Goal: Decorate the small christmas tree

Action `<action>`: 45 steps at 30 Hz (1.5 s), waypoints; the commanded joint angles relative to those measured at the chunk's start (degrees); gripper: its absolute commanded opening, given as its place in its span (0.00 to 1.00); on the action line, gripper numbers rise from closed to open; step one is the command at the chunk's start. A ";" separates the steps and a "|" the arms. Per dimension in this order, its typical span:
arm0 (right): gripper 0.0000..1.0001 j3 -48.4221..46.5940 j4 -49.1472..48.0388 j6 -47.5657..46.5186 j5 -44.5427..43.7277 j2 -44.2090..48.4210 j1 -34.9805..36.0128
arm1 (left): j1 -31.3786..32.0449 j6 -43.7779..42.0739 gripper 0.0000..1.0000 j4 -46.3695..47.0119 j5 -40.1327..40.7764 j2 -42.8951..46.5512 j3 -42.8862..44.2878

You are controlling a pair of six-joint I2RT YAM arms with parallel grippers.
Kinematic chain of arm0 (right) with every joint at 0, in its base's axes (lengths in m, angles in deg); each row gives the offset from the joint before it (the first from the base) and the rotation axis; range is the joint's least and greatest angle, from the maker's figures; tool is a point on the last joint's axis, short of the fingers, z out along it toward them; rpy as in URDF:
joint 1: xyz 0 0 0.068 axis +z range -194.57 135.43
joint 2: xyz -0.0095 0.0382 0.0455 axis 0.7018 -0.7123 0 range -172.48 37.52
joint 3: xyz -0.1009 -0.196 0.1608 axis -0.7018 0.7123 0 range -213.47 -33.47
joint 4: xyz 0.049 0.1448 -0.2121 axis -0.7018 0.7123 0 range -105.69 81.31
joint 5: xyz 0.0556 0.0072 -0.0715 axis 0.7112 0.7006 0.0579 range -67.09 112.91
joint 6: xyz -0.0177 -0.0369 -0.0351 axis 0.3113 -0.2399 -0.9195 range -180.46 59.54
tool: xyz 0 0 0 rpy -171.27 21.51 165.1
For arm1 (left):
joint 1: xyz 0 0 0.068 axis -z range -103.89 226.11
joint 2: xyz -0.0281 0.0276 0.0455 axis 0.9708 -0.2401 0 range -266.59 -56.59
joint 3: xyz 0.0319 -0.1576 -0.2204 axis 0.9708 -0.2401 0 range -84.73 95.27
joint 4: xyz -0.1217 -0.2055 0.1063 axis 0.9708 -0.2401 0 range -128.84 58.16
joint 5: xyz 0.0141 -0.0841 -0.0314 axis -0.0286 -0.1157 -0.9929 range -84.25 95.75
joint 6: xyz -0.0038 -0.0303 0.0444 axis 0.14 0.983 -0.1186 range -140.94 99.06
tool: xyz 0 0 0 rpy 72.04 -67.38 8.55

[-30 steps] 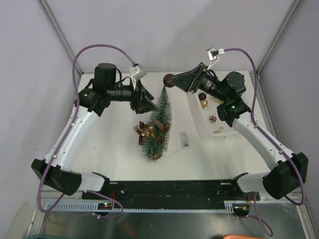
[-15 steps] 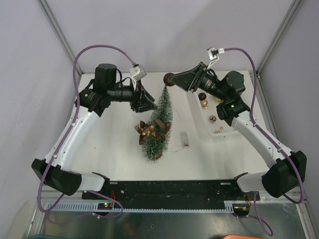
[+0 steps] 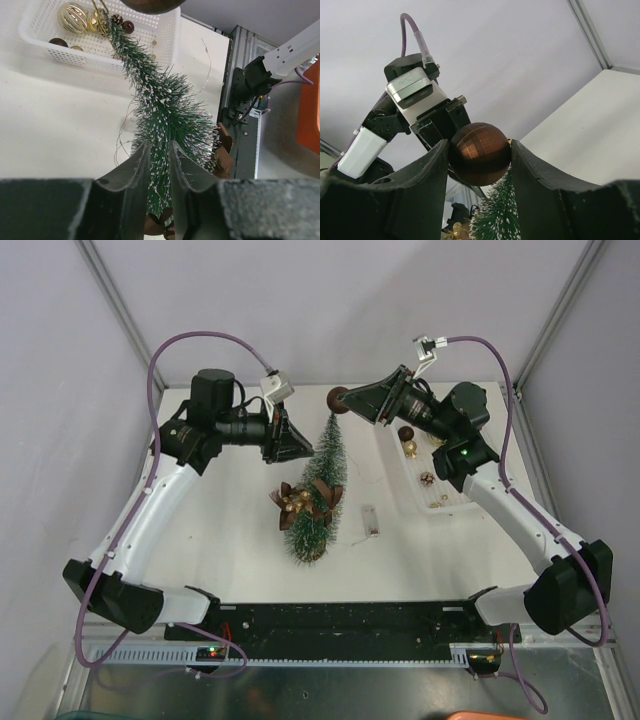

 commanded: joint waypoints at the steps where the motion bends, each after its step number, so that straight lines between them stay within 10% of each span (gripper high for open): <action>1: 0.31 -0.12 -2.15 -0.66 0.36 -0.13 -0.11 | 0.46 -1.28 0.21 1.53 0.25 2.41 -0.67; 7: 0.31 -0.12 0.33 -2.19 0.18 0.99 -0.19 | 0.49 -1.54 0.01 1.52 1.29 2.77 -1.12; 45: 0.29 -2.10 -2.64 -1.82 -2.49 -2.75 -0.66 | 0.50 -0.63 0.00 1.62 0.46 3.34 -1.23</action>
